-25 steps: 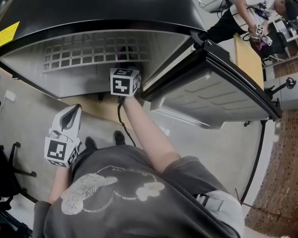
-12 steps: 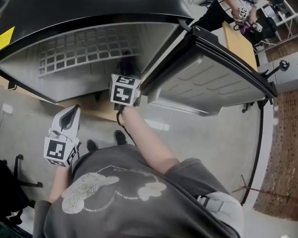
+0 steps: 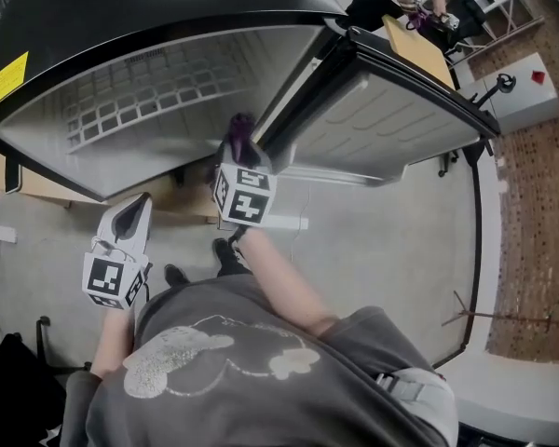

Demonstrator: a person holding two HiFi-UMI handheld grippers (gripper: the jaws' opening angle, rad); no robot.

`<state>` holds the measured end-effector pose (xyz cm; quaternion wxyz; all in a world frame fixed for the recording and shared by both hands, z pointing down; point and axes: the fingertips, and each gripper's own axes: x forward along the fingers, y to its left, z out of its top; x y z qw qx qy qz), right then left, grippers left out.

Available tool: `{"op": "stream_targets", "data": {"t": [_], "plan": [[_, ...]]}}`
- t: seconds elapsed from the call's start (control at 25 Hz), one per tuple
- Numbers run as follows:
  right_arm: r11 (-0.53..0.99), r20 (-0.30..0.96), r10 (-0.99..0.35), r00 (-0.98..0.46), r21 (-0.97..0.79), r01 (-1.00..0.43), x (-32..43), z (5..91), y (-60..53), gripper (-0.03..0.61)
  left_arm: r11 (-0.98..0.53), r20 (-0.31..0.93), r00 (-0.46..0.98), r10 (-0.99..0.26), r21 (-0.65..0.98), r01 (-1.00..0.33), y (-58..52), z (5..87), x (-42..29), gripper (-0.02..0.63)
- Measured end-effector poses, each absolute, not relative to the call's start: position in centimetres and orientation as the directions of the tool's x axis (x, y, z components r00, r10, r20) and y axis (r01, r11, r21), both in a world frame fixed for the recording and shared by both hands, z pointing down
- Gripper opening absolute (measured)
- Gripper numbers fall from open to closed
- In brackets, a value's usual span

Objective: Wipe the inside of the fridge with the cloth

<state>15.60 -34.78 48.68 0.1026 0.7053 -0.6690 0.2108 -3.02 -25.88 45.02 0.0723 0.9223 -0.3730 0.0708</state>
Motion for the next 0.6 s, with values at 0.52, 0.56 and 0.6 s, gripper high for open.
{"op": "stream_targets", "data": {"t": [0.52,0.56,0.6], "plan": [[0.134,0.263,-0.949,-0.177,-0.174,-0.976,12.6,44.8,-30.1,0.084,-0.558,0.219,0.541,-0.812,-0.020,-0.829,-24.8,43.3,-10.9,0.018],[0.150,0.256,-0.947,-0.192,-0.175,-0.973,12.7,44.8,-30.1,0.084,-0.539,0.218,0.522,-0.825,-0.020,-0.842,-24.5,42.9,-11.0,0.018],[0.169,0.249,-0.946,-0.209,-0.173,-0.970,12.8,44.9,-30.2,0.084,-0.524,0.215,0.507,-0.834,-0.022,-0.852,-24.2,42.5,-10.9,0.018]]}}
